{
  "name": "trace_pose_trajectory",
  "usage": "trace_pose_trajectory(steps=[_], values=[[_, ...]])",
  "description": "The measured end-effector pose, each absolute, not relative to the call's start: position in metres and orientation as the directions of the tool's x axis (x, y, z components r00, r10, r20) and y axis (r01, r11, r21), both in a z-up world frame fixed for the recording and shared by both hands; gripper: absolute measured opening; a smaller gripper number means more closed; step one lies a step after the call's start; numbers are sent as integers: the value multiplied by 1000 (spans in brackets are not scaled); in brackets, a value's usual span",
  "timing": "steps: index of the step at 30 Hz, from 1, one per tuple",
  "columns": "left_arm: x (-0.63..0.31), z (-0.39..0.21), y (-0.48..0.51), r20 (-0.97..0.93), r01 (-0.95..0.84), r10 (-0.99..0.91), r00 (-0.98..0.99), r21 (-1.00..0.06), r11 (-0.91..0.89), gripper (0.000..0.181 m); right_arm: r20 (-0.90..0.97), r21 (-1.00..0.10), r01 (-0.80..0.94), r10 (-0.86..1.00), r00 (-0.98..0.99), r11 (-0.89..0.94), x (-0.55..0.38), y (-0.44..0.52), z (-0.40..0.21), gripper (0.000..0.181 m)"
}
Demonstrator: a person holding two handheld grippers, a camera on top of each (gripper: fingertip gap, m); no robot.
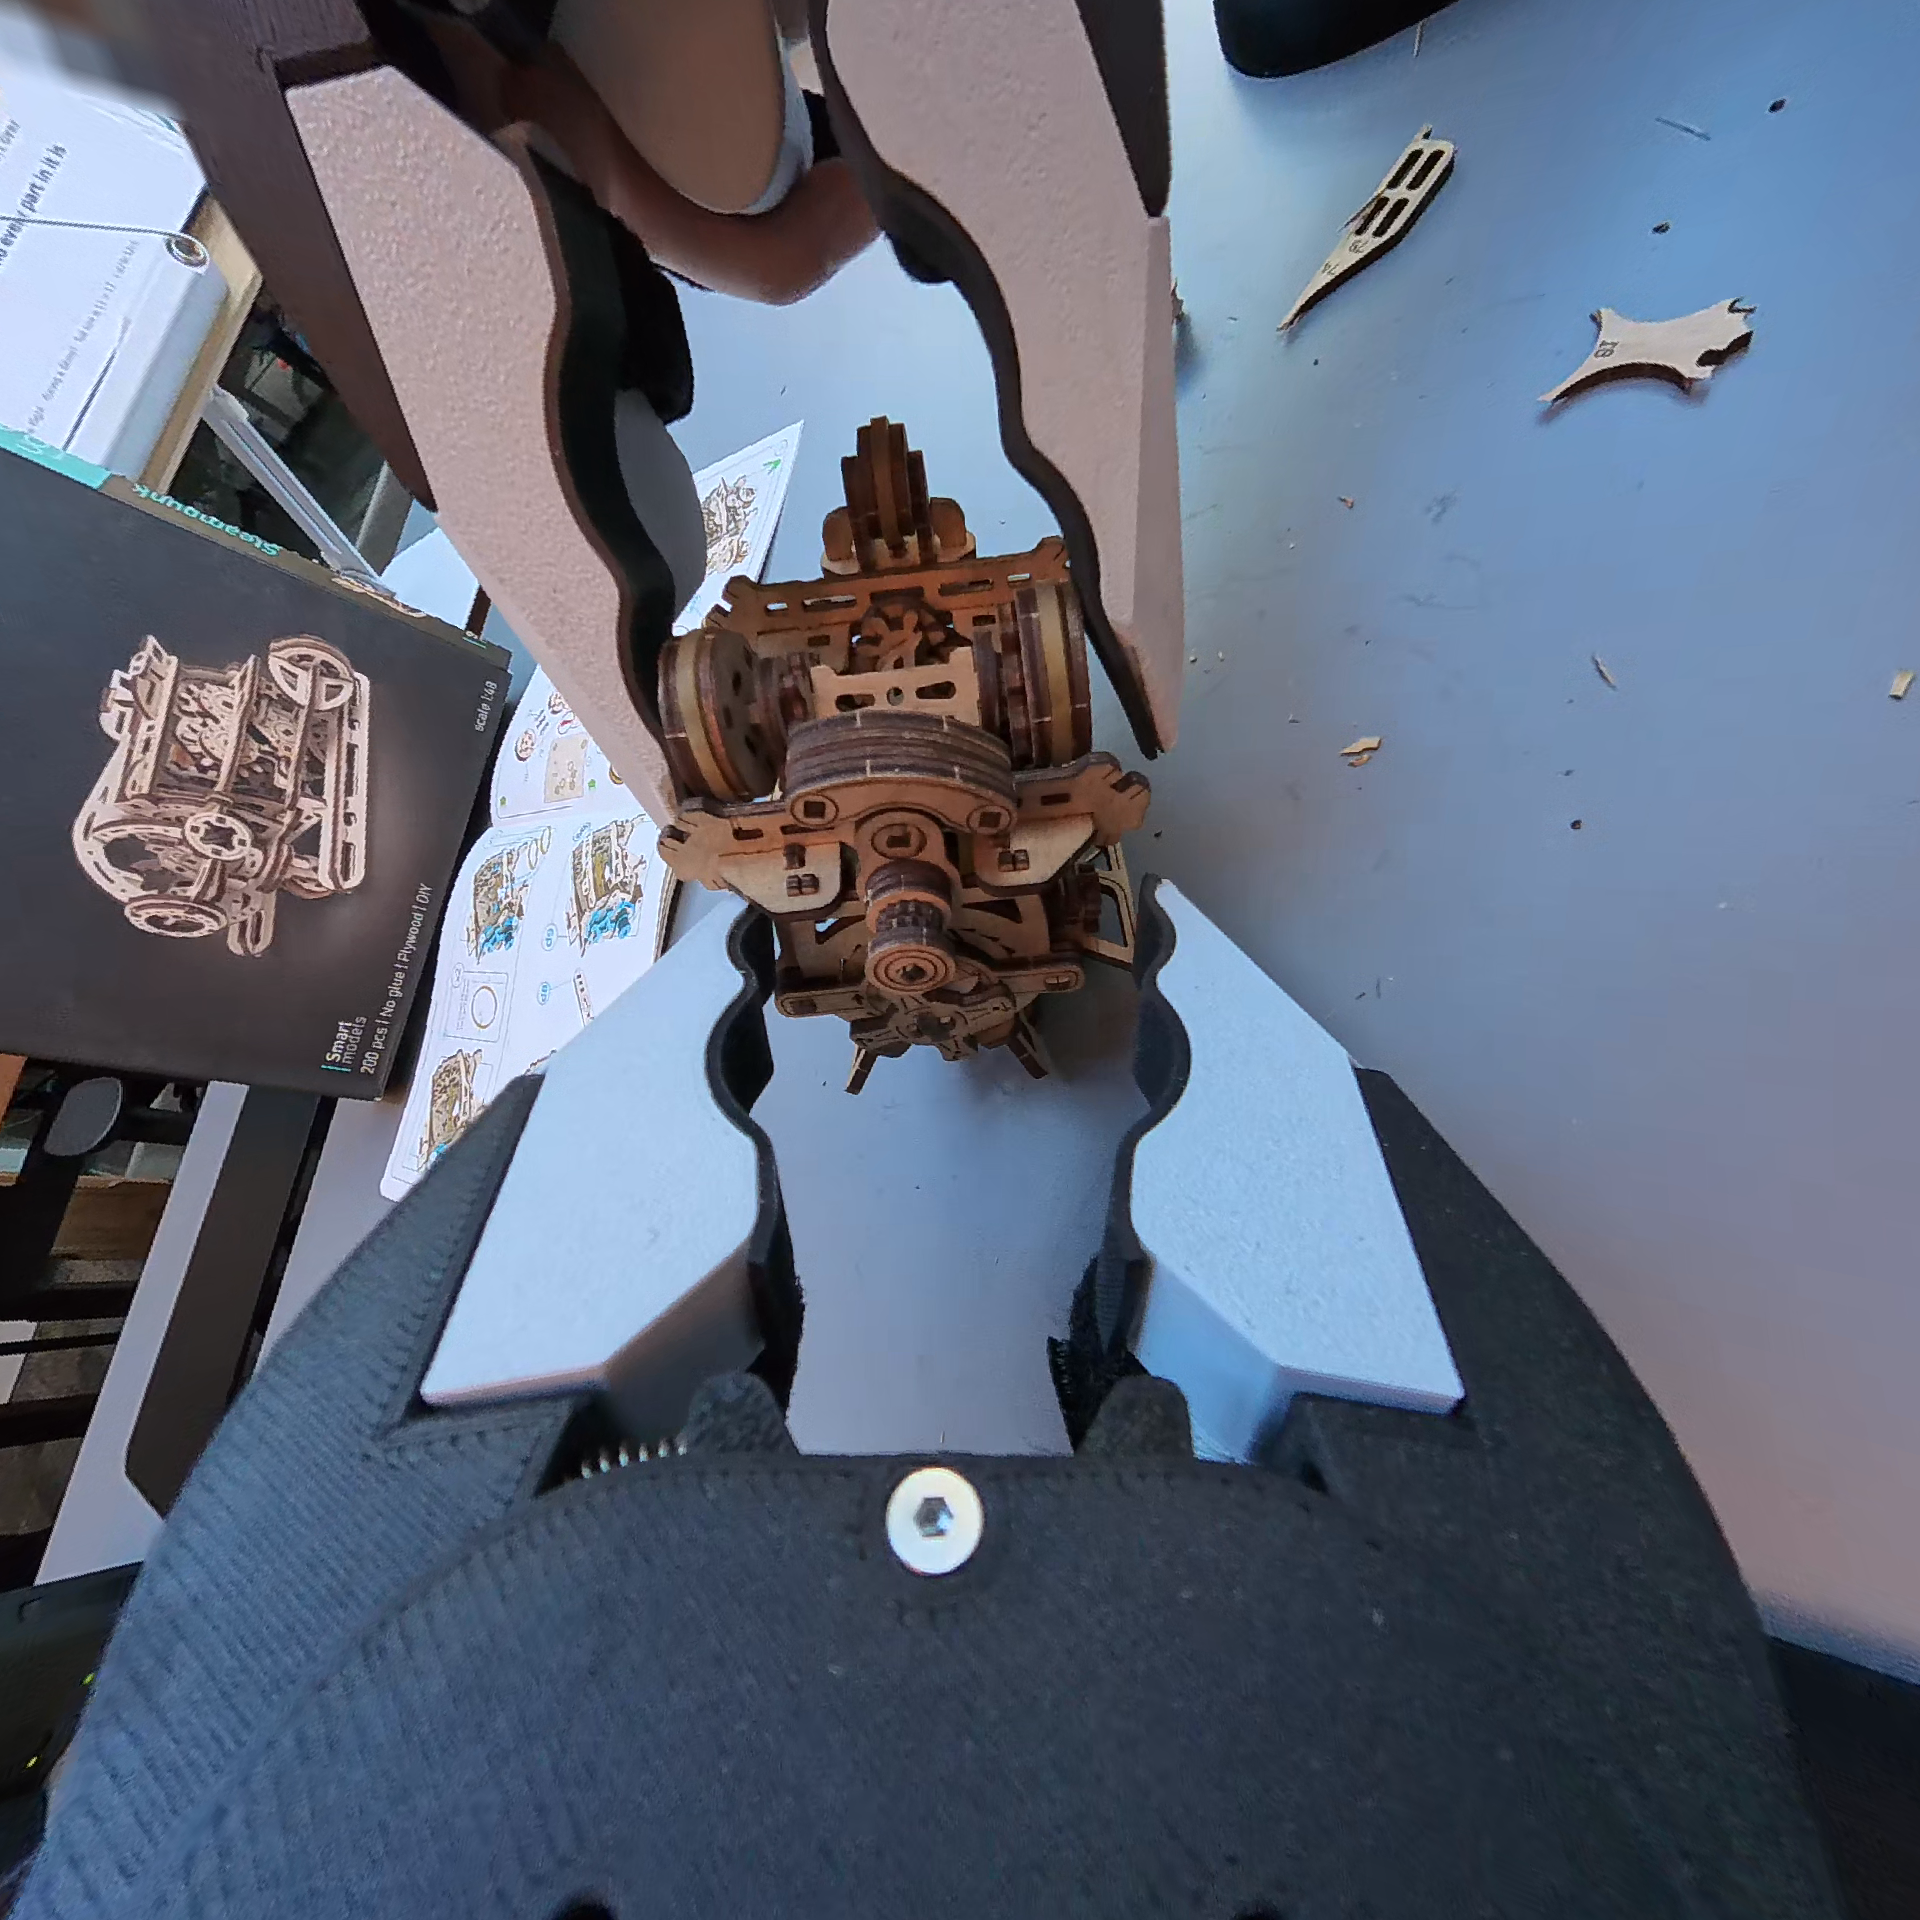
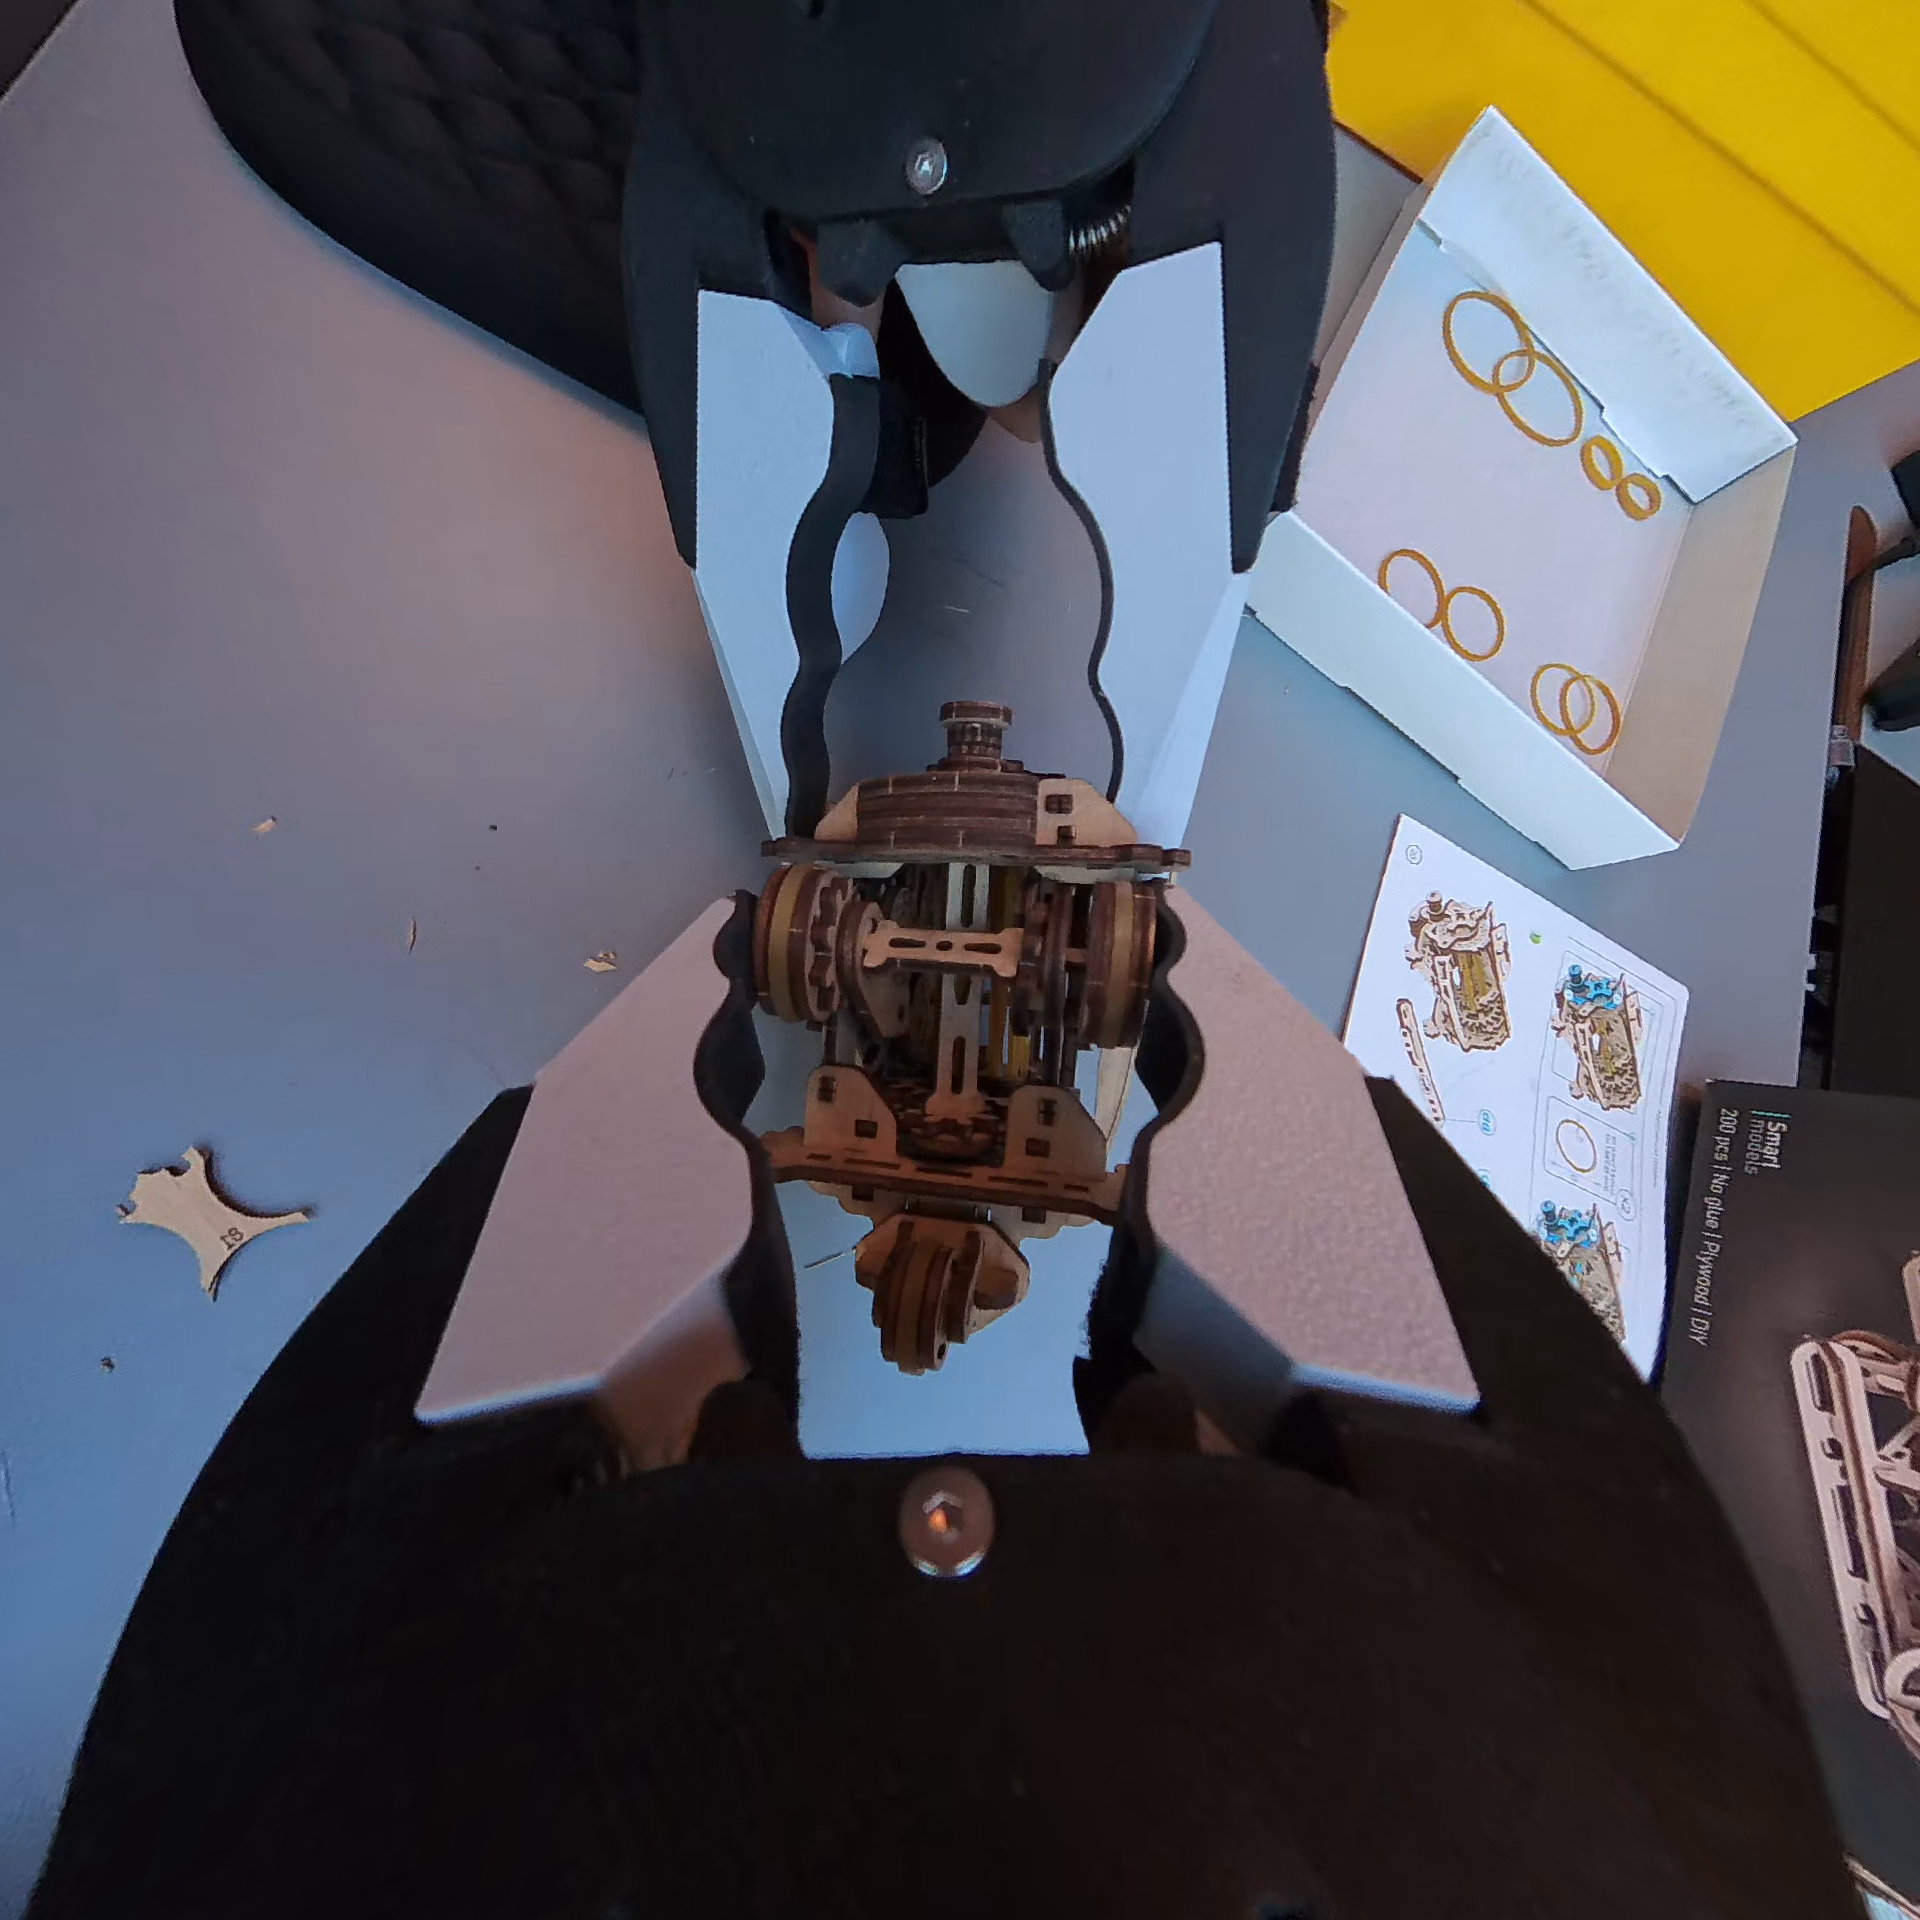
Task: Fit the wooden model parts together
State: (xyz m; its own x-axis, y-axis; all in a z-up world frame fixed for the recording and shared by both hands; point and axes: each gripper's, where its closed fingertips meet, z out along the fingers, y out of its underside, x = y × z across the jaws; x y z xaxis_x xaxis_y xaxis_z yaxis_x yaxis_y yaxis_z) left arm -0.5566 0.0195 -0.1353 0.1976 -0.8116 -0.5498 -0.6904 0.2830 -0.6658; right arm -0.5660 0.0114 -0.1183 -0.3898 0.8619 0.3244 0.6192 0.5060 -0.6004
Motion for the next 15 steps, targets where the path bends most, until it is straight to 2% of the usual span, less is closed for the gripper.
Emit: trace_pose_trajectory(steps=[4, 15], values=[[-557, -135, 20, -541, -686, -816, 204, -674, 275, 69, 306, -630, 614, 878, -368, 477, -566, 12, -117, 72], [-556, -134, 20, -541, -683, -816, 206, -676, 276, 68, 322, -625, 607, 870, -373, 491, -566, 10, -118, 71]])
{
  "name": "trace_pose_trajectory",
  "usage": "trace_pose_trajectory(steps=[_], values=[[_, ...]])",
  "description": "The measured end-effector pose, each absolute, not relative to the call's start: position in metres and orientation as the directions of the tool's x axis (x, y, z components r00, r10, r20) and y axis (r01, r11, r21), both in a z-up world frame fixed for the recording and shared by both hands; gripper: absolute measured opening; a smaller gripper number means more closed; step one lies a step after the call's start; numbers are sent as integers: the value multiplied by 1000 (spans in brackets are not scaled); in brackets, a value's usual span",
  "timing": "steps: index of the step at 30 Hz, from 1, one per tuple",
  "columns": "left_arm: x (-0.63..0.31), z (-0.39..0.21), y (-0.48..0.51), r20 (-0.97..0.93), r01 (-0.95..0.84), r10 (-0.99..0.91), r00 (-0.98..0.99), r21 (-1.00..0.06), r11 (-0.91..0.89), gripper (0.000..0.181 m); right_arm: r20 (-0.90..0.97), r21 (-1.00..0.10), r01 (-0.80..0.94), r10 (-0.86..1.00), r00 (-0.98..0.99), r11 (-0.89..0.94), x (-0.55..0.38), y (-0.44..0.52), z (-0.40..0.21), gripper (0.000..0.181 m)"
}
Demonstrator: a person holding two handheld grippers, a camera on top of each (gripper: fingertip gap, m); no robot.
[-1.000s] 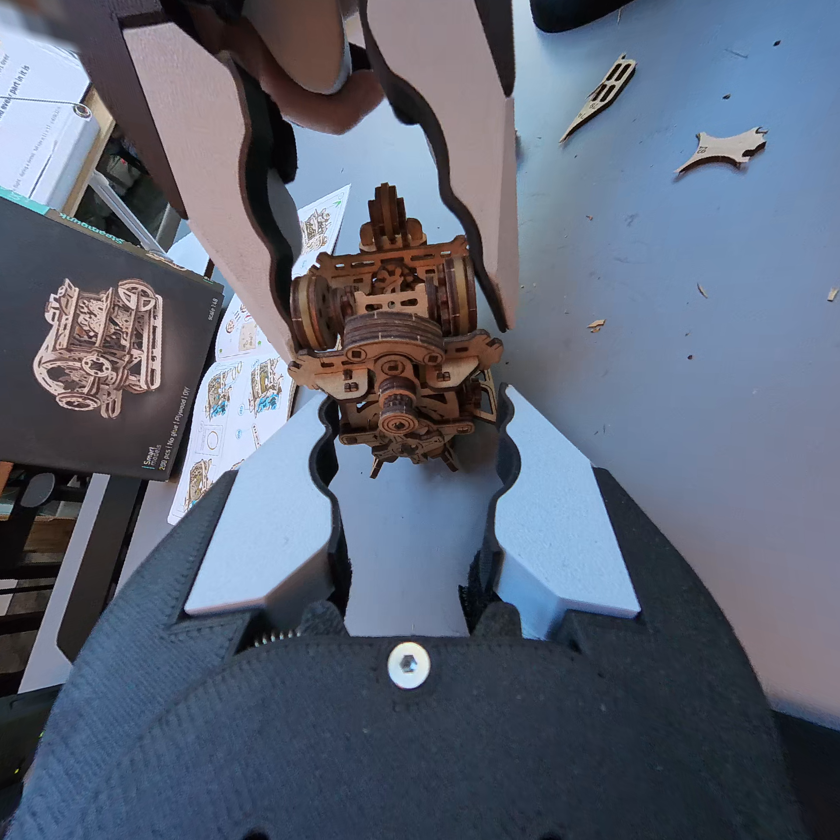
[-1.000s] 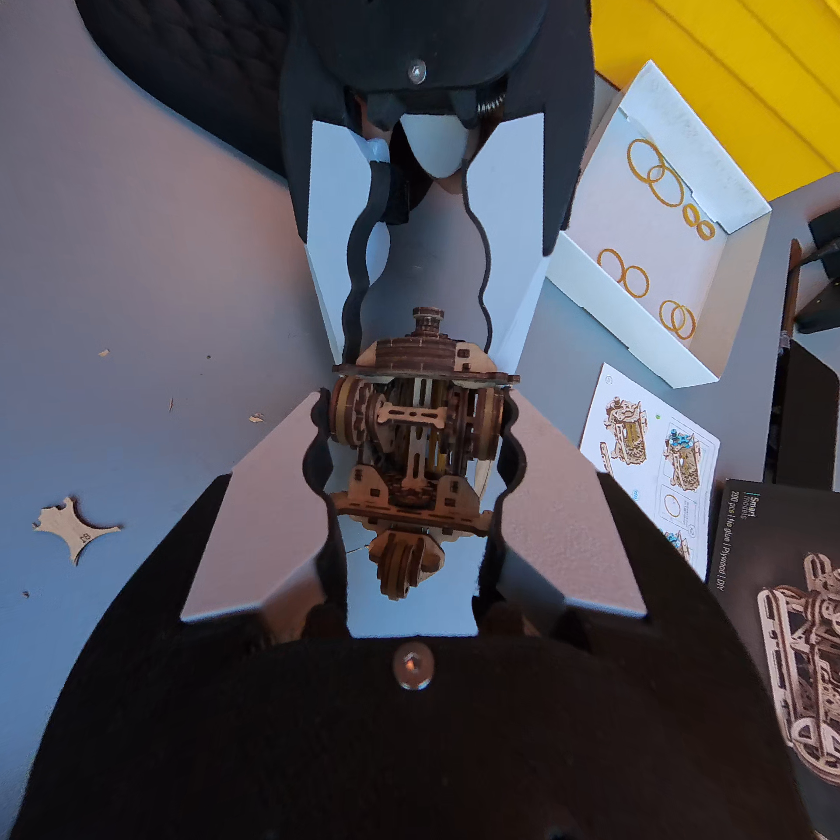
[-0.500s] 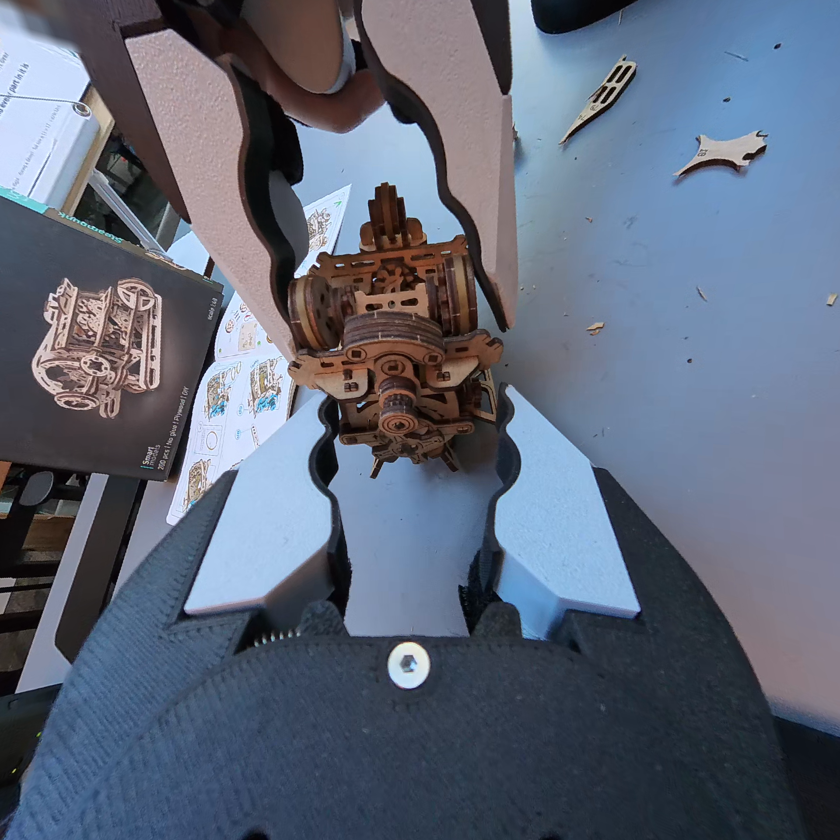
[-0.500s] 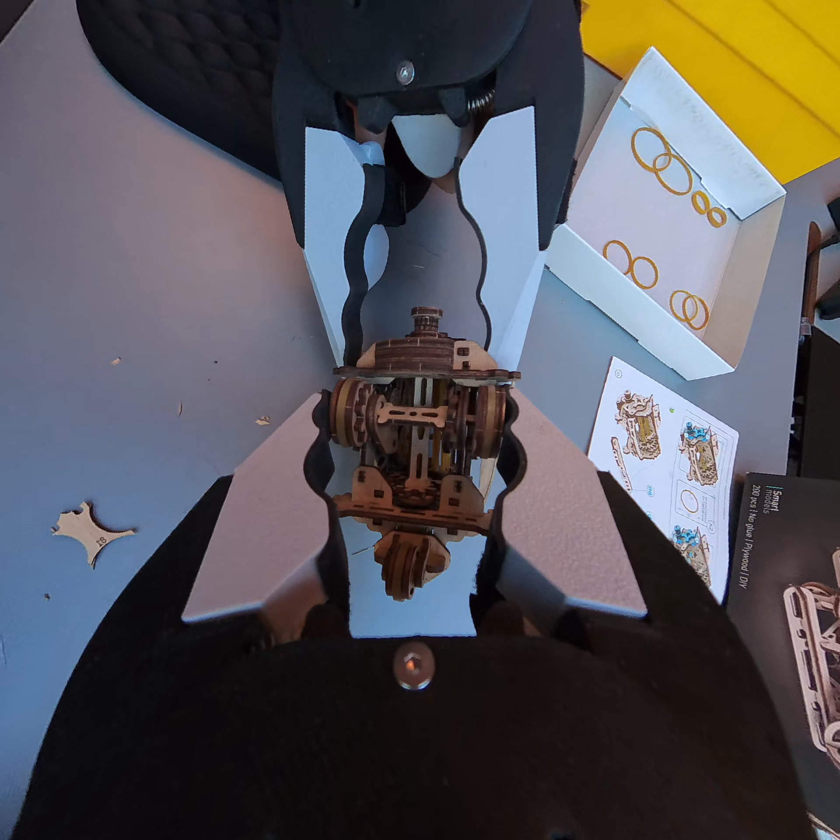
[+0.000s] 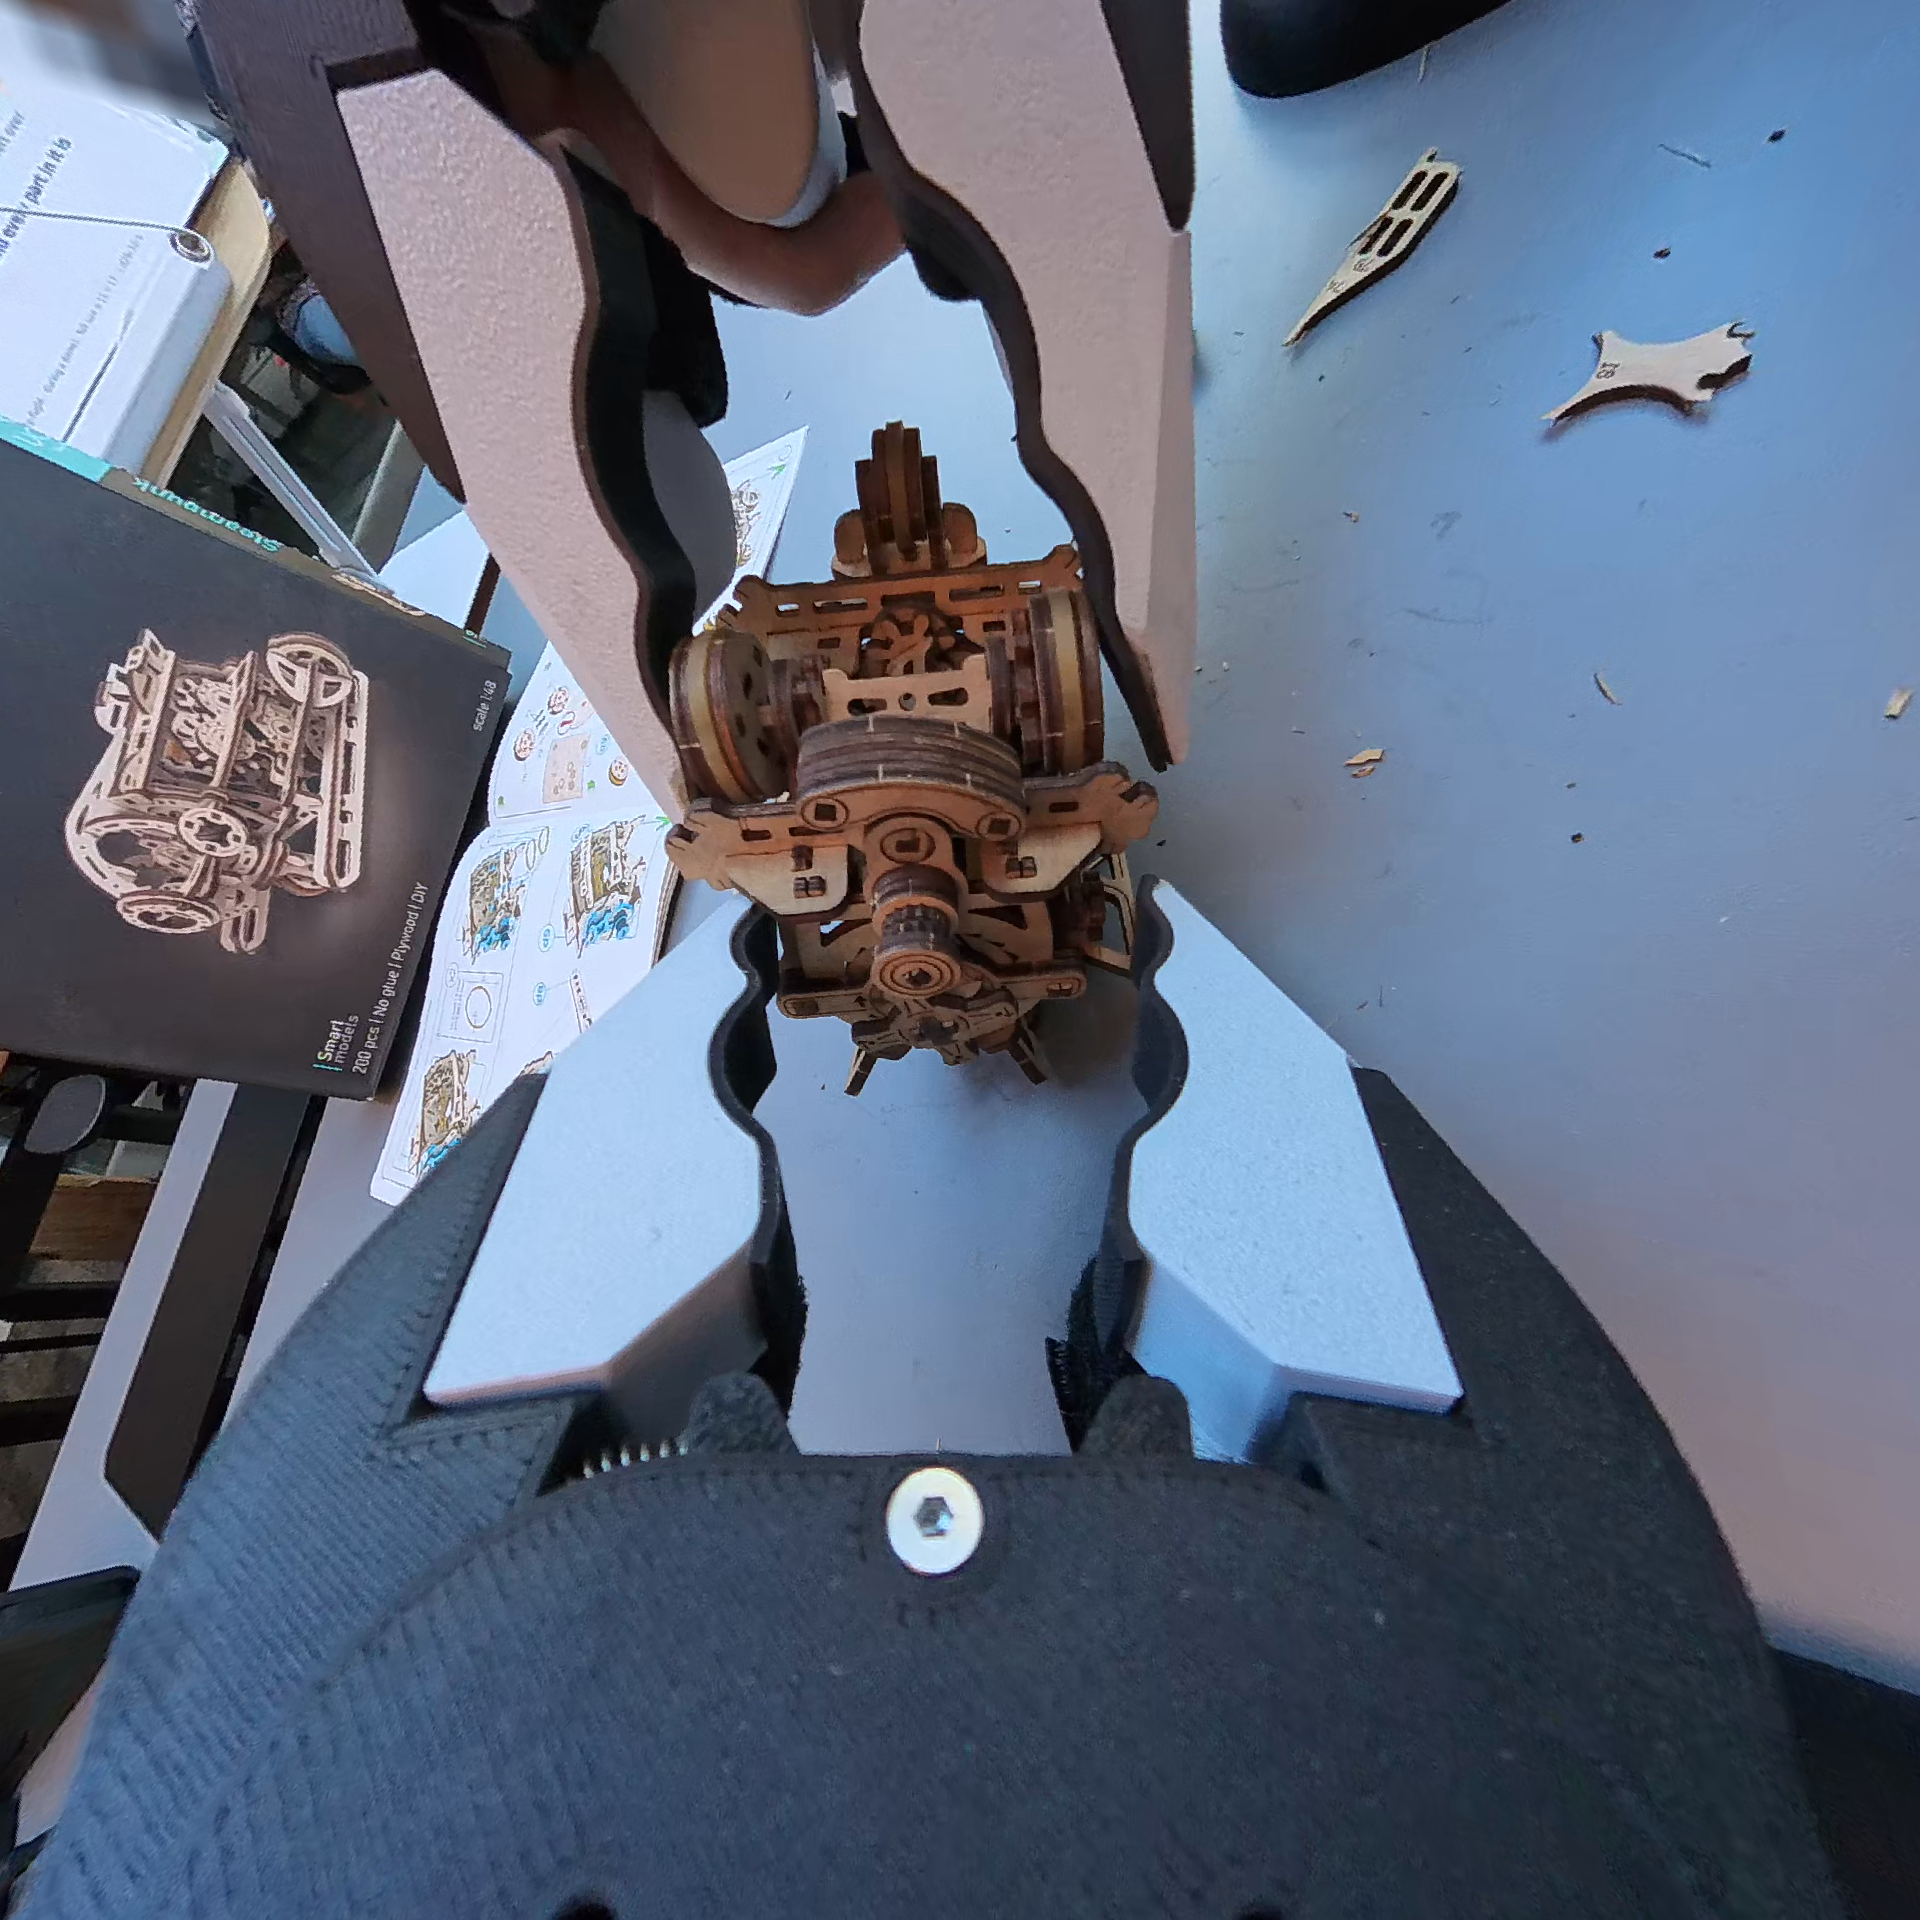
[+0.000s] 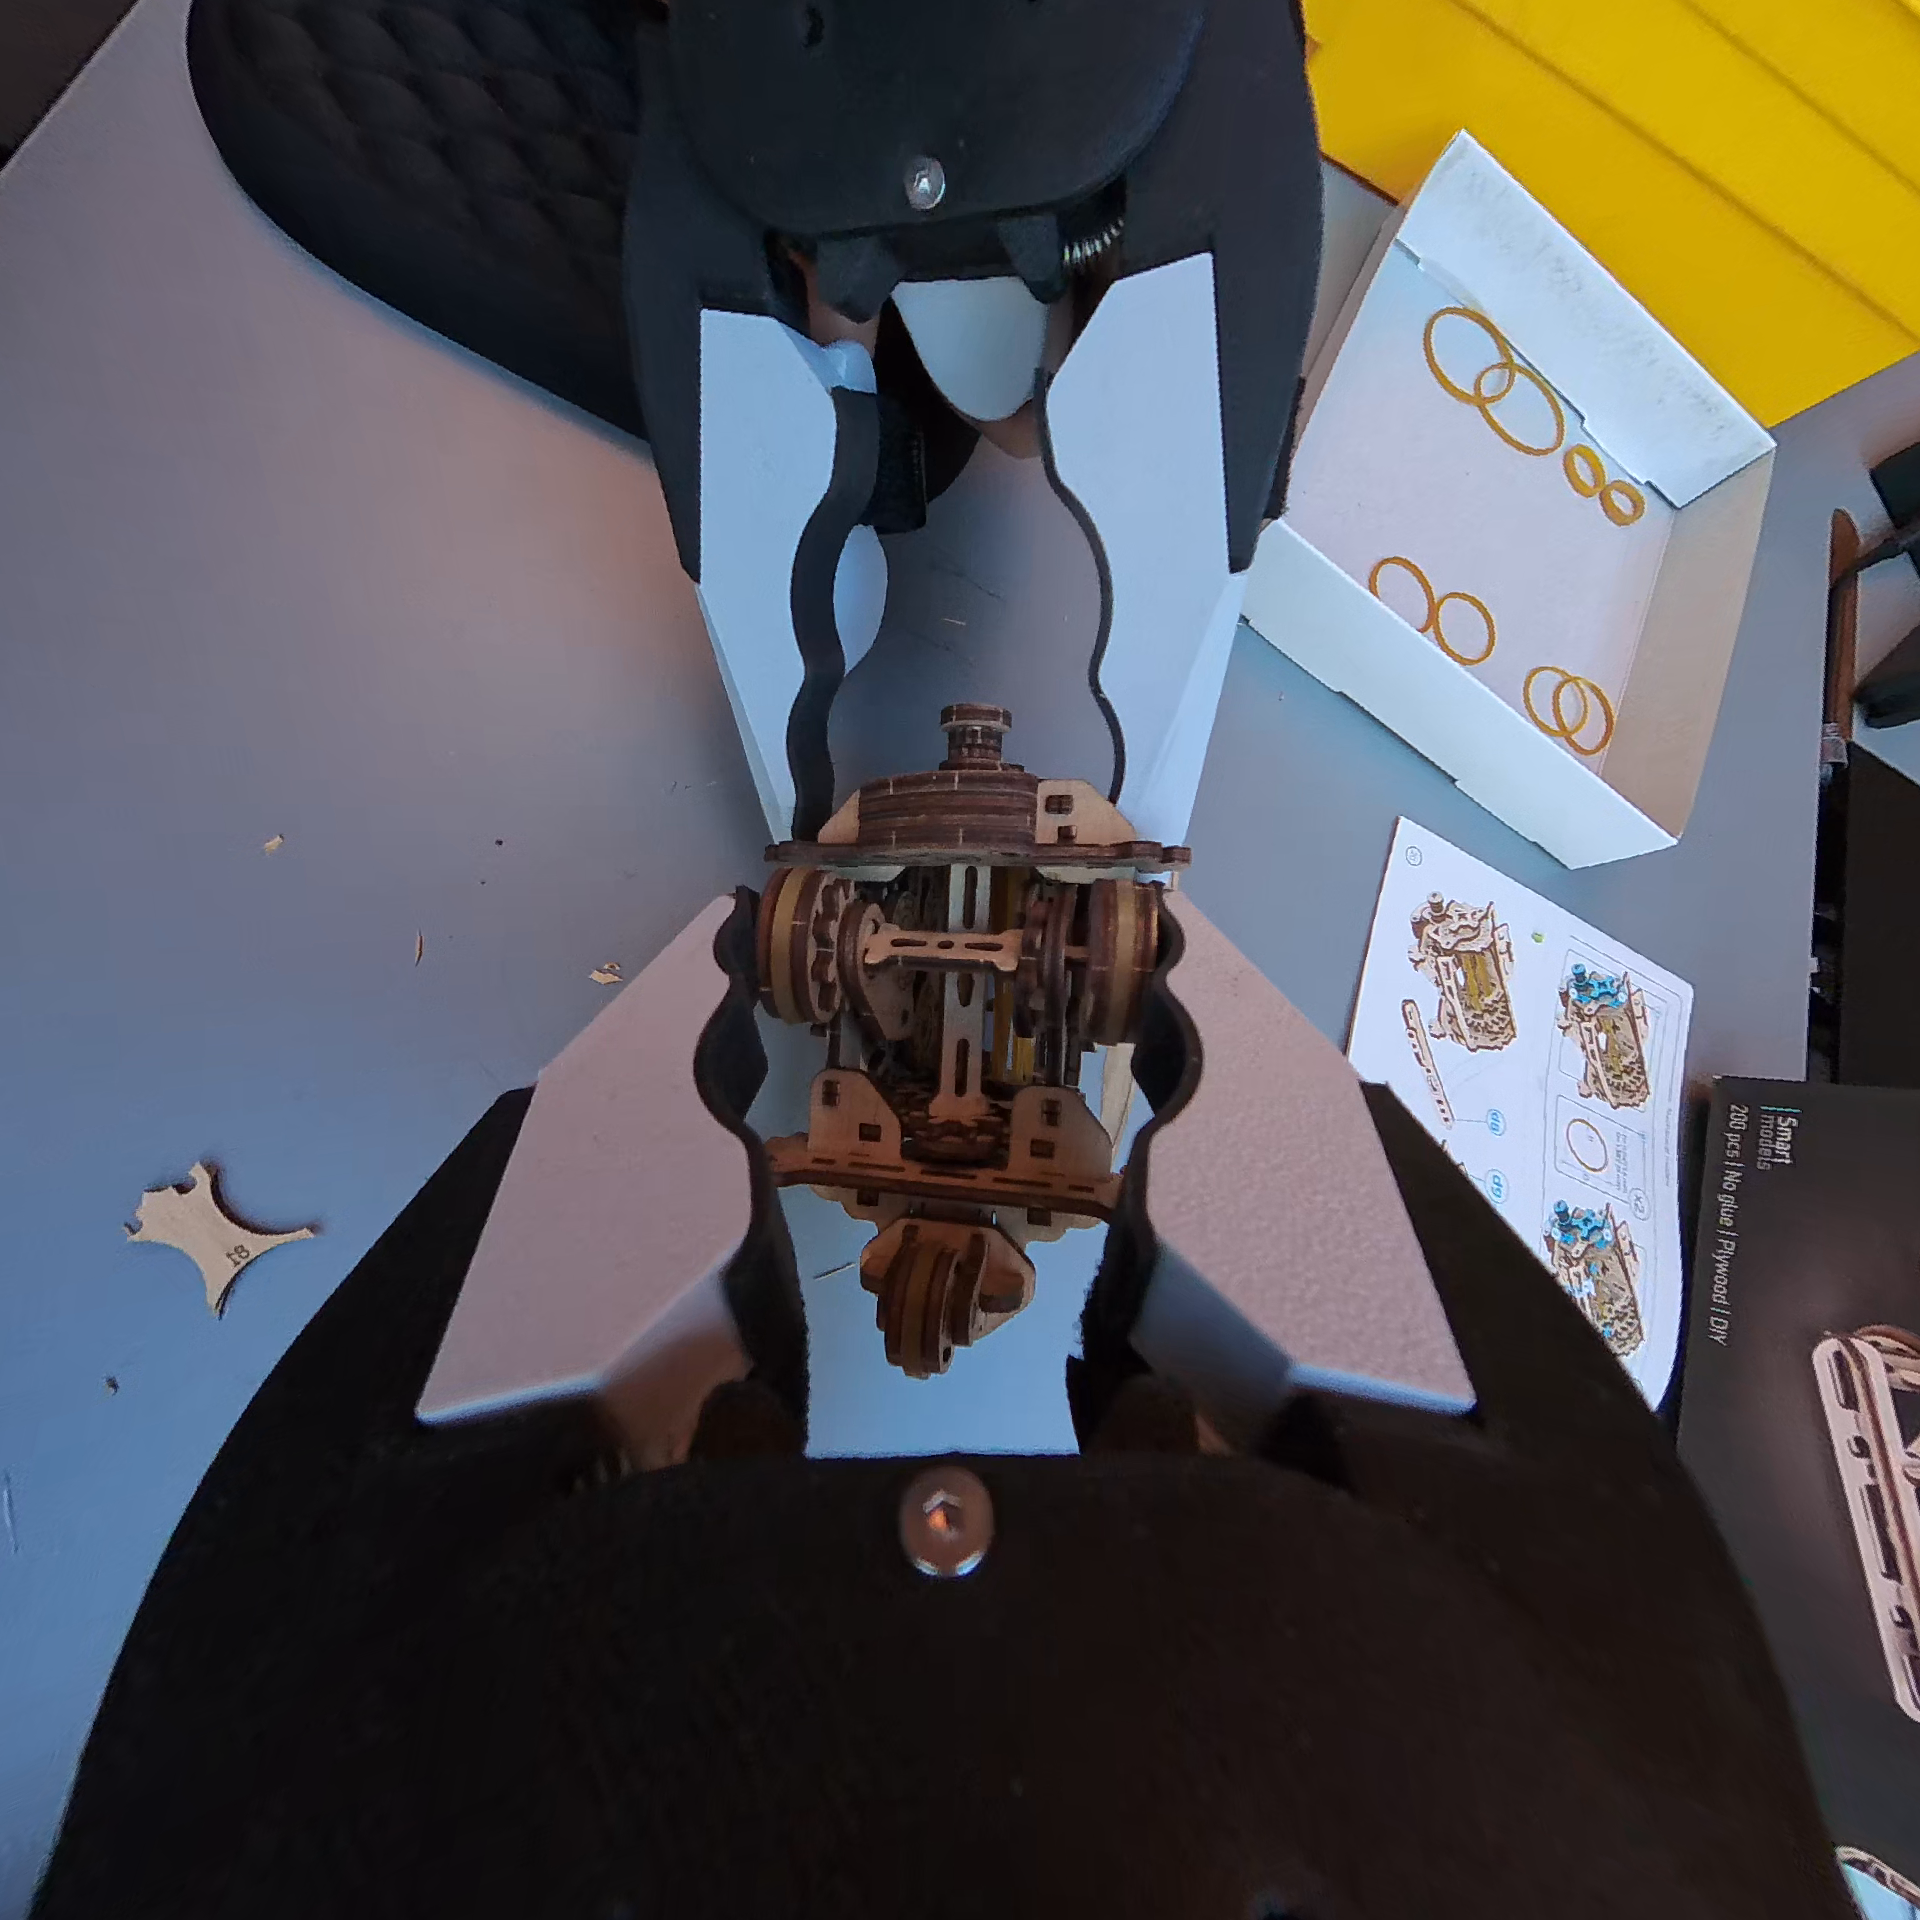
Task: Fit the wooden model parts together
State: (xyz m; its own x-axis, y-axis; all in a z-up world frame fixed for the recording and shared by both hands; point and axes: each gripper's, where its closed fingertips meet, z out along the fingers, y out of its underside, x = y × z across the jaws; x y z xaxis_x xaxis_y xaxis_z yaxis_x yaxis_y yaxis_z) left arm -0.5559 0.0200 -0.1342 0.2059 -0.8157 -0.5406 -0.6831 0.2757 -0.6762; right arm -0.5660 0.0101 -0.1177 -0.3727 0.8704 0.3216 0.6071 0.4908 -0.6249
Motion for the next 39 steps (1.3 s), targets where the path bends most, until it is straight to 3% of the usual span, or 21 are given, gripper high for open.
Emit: trace_pose_trajectory(steps=[14, 39], values=[[-556, -134, 21, -522, -674, -823, 223, -692, 257, 67, 291, -656, 625, 907, -306, 422, -565, 14, -116, 72], [-556, -131, 23, -500, -656, -831, 244, -716, 238, 62, 327, -636, 622, 889, -320, 457, -566, 12, -117, 70]])
